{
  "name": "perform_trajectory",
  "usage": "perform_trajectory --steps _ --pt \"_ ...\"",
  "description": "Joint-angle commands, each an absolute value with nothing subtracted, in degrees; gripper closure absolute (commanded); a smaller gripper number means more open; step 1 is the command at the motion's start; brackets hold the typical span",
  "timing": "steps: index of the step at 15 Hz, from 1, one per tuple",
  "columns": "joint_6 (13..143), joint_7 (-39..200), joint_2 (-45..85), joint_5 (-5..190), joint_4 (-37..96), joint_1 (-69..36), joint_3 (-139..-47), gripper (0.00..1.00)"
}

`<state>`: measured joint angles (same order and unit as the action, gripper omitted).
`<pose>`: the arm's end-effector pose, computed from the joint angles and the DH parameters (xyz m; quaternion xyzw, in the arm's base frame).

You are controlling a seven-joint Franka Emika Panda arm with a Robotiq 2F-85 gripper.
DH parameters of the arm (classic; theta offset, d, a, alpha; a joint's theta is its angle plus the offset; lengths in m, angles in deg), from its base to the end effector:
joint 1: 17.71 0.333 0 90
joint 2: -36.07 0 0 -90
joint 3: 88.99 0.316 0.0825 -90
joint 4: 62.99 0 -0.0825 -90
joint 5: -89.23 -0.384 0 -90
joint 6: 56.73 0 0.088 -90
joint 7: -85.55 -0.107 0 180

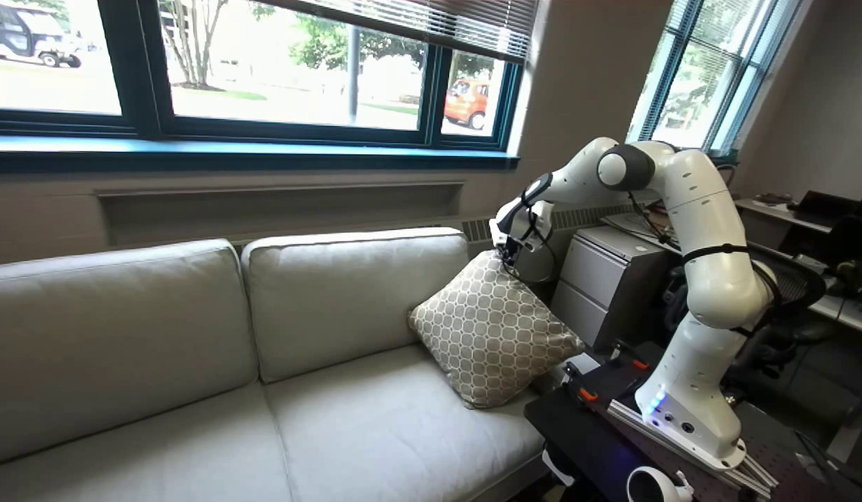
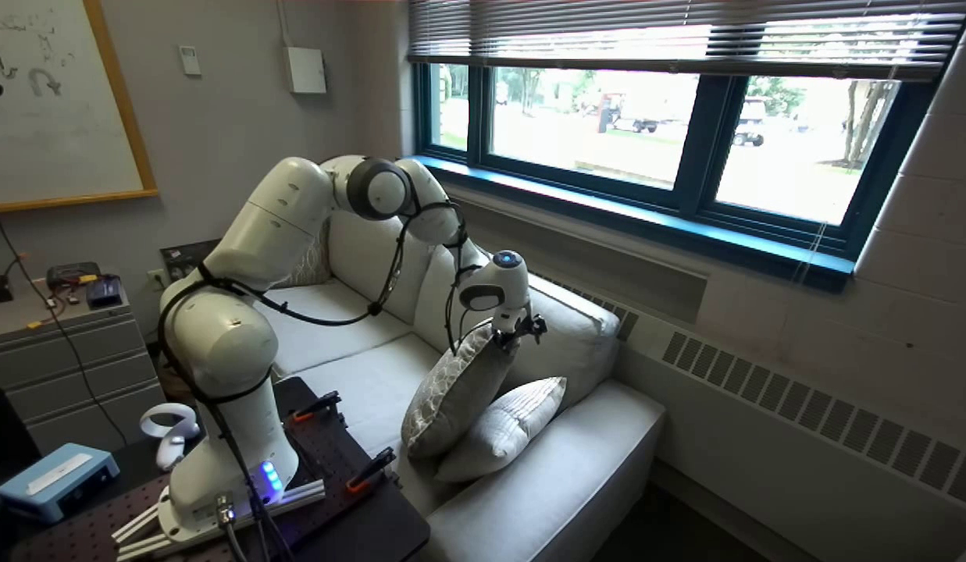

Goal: Move the small pillow to the right armrest, move the pillow in the middle of the sofa to the right

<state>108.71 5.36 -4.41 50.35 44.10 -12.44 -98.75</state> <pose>0.6478 -0.0798 0.1679 -0.5102 0.8398 -0.0775 0.1686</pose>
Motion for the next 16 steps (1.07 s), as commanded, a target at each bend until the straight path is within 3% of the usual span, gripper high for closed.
perform_trajectory --steps 1,5,12,16 --pt "109.92 -4.24 1.83 58.35 55.66 -3.67 -105.33 0.00" --pt "106.02 -14.04 1.82 69.69 56.32 1.12 -110.33 0.00" --pt "97.85 -21.37 1.80 80.87 50.78 0.84 -109.52 0.00" --pt "98.49 -11.56 0.90 75.44 43.20 -10.14 -96.37 0.00"
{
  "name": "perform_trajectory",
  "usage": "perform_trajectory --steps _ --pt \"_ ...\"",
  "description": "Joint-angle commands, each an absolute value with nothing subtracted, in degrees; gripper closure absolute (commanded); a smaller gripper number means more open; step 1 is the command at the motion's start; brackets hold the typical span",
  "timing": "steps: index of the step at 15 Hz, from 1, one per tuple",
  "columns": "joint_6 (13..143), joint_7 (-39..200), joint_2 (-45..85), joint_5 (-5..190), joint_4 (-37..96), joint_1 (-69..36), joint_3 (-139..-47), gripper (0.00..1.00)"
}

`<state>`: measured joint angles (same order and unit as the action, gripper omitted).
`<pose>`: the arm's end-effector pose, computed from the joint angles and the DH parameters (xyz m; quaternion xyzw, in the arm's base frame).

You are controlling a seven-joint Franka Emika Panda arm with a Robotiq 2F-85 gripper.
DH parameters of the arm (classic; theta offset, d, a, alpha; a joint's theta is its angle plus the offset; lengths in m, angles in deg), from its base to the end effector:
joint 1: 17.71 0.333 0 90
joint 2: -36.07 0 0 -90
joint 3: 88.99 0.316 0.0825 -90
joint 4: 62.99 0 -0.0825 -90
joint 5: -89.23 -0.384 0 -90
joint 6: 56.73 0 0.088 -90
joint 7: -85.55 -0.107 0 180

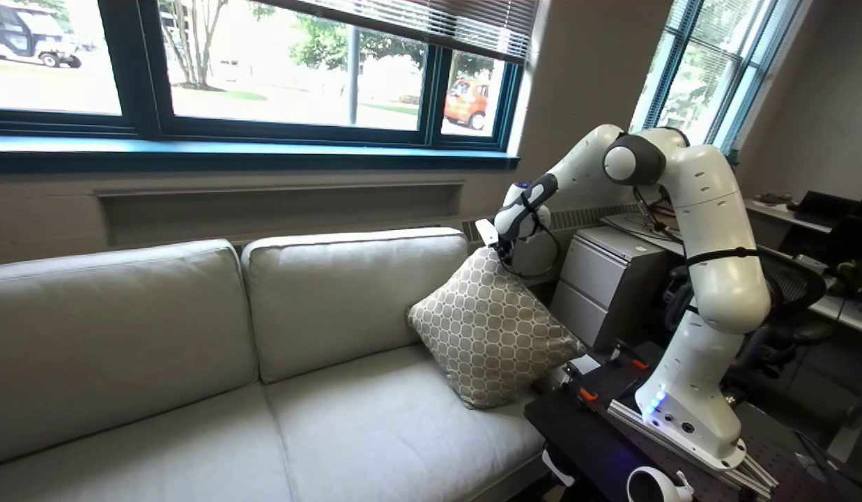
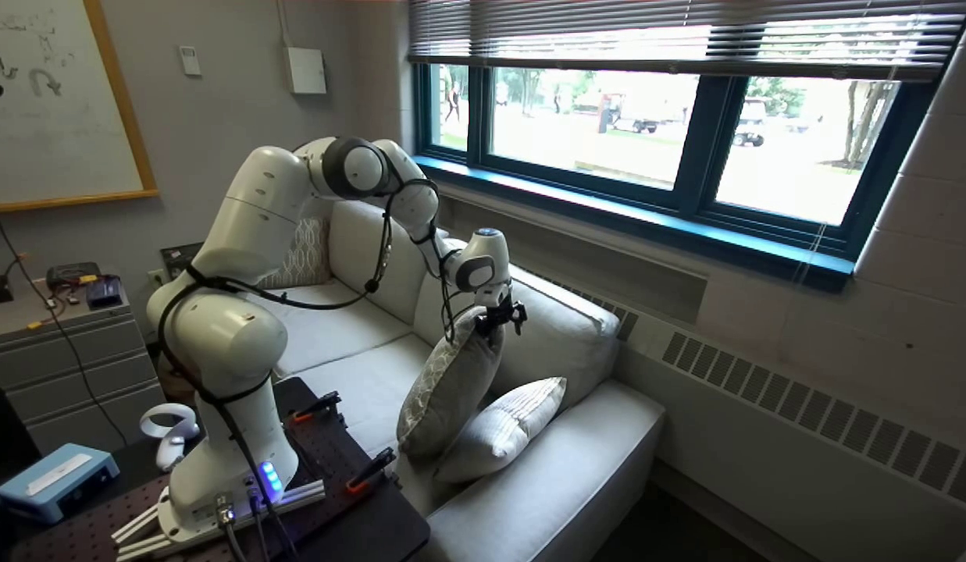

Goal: Move the small pillow to the right armrest, move the pillow in the middle of the sofa to the right

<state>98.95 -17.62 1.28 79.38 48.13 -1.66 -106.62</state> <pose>0.6398 -0.0137 0.2002 -0.5747 0.8108 -0.0968 0.0542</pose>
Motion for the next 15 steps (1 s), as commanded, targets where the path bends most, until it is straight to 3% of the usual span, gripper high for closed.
perform_trajectory --steps 1,5,15 --pt "99.68 -9.21 -0.14 73.17 41.10 -13.03 -93.38 0.00" --pt "97.82 3.56 -5.02 63.34 32.14 -24.41 -84.55 0.00" --pt "98.14 6.91 -13.51 60.96 27.76 -28.90 -88.93 0.00"
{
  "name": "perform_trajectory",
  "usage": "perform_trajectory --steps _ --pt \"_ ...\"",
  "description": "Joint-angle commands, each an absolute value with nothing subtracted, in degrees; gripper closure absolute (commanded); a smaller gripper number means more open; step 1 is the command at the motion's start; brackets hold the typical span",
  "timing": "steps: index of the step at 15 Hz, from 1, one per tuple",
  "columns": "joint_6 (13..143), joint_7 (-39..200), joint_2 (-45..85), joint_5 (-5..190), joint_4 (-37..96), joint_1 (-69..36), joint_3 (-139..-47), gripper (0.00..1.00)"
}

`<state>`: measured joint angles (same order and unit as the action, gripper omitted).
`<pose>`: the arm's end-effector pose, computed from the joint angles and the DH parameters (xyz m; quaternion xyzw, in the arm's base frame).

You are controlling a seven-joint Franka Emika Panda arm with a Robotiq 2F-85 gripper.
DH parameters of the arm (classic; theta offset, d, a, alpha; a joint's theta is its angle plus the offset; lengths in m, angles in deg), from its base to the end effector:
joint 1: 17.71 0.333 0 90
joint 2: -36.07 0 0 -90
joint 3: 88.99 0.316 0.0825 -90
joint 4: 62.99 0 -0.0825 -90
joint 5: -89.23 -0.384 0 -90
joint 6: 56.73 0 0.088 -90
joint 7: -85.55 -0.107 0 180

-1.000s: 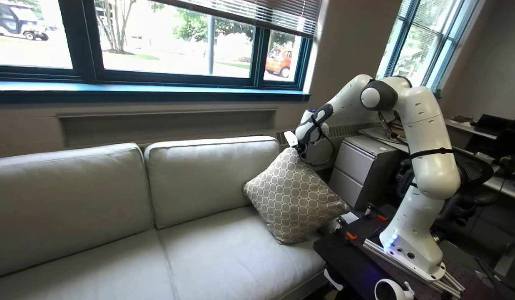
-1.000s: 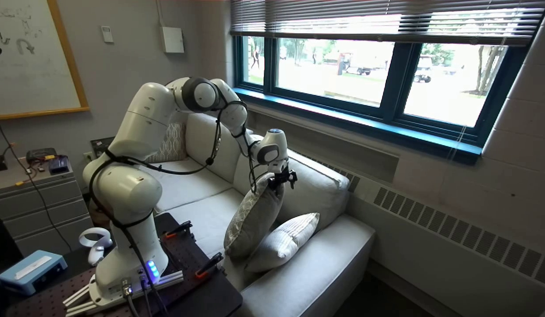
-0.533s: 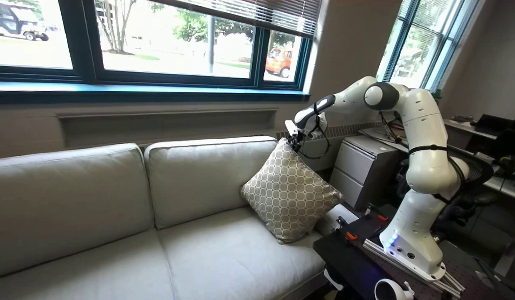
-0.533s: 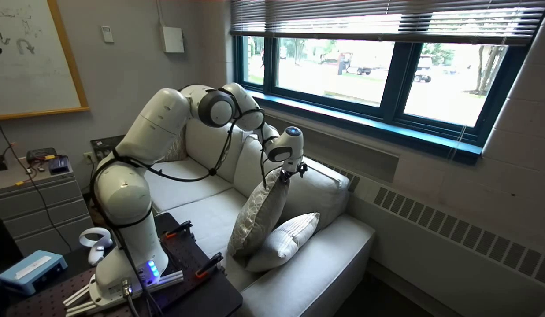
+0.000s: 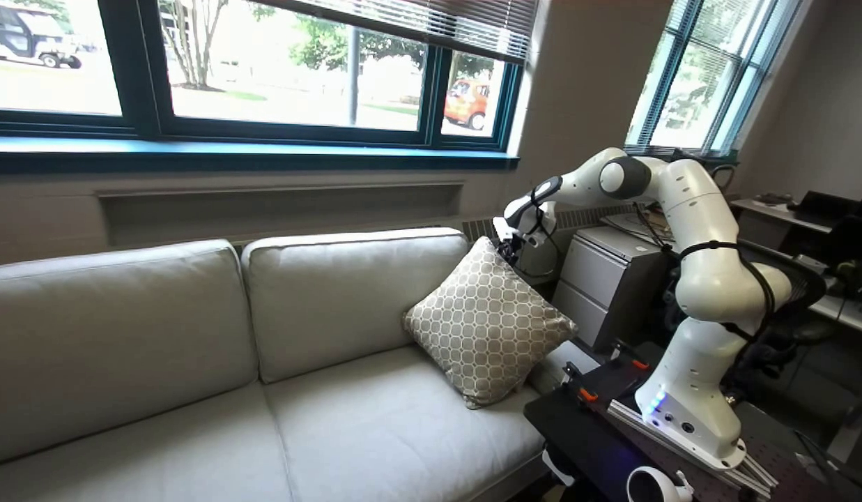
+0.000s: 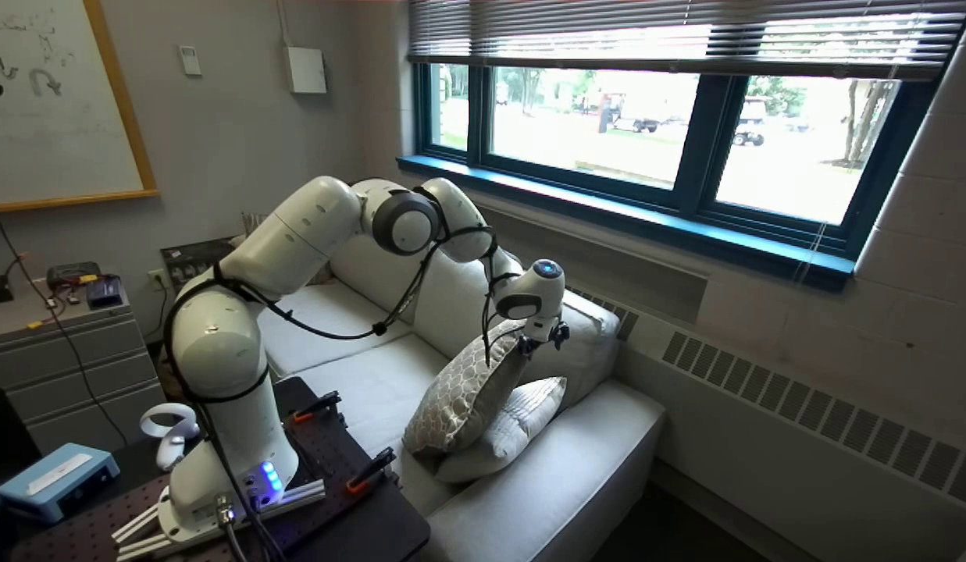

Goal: Move the small pillow to the right armrest, move the pillow in the middle of the sofa to the right

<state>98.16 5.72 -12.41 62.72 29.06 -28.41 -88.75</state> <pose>0.6934 -0.1440 0.1525 -0.5429 0.8217 -0.0293 0.1710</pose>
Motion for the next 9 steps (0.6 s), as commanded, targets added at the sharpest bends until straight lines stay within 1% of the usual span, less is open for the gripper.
perform_trajectory --steps 1,5,9 --pt "98.23 7.77 -13.18 60.79 28.38 -29.31 -88.61 0.00" --pt "99.76 13.46 -11.12 57.99 31.04 -32.35 -85.53 0.00" --pt "102.99 28.51 -9.02 48.86 33.87 -38.82 -77.89 0.00"
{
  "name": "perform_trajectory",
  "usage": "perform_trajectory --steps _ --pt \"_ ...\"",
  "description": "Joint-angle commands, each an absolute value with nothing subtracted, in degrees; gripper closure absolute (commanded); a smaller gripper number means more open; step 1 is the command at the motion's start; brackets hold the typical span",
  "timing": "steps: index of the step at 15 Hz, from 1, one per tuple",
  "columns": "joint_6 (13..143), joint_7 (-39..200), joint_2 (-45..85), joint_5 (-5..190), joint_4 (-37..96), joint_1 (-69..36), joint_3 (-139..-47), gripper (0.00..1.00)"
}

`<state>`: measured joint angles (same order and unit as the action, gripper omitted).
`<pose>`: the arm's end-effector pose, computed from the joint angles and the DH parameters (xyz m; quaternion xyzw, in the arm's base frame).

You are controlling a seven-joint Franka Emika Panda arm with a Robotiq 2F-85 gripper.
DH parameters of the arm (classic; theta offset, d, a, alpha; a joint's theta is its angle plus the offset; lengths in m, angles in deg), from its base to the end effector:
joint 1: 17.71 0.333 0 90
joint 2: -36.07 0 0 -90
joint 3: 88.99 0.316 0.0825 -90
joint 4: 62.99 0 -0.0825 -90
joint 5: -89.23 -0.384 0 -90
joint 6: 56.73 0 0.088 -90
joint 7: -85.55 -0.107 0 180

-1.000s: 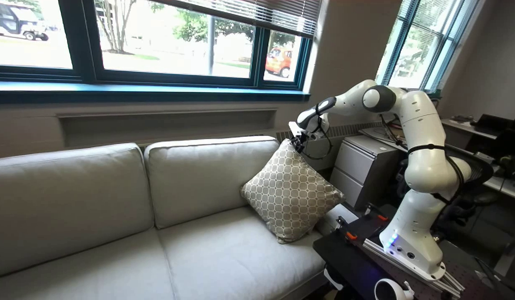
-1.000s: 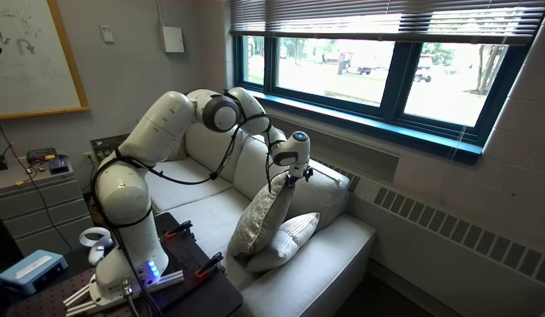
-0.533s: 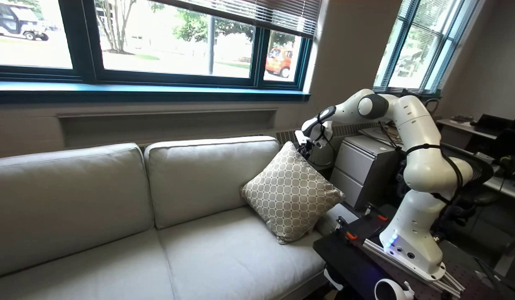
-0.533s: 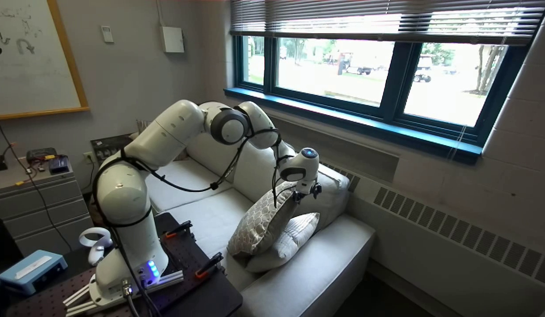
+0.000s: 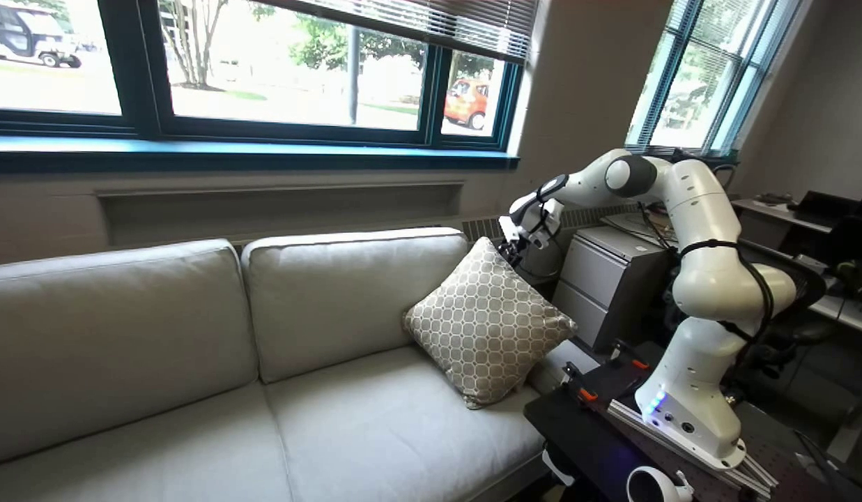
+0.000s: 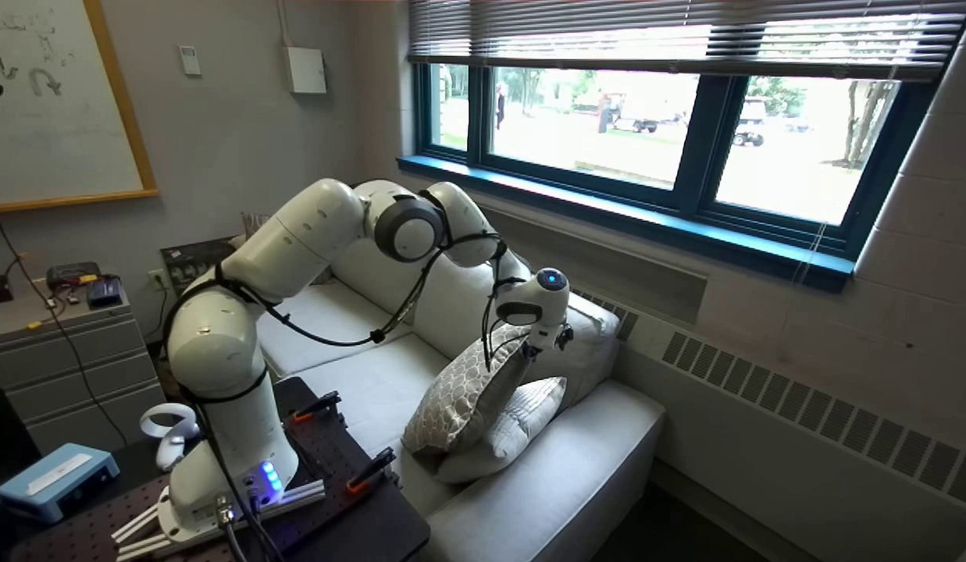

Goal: Move the small pillow to the right armrest, move the pillow in the middle of the sofa to the right

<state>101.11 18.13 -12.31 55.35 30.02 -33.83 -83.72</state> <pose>0.6854 -0.1641 0.1509 -0.5562 0.8010 -0.0318 0.2193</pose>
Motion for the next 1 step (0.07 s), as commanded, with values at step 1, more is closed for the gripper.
perform_trajectory --steps 1 --pt "102.61 33.03 -8.64 46.06 34.30 -40.08 -76.43 0.00"
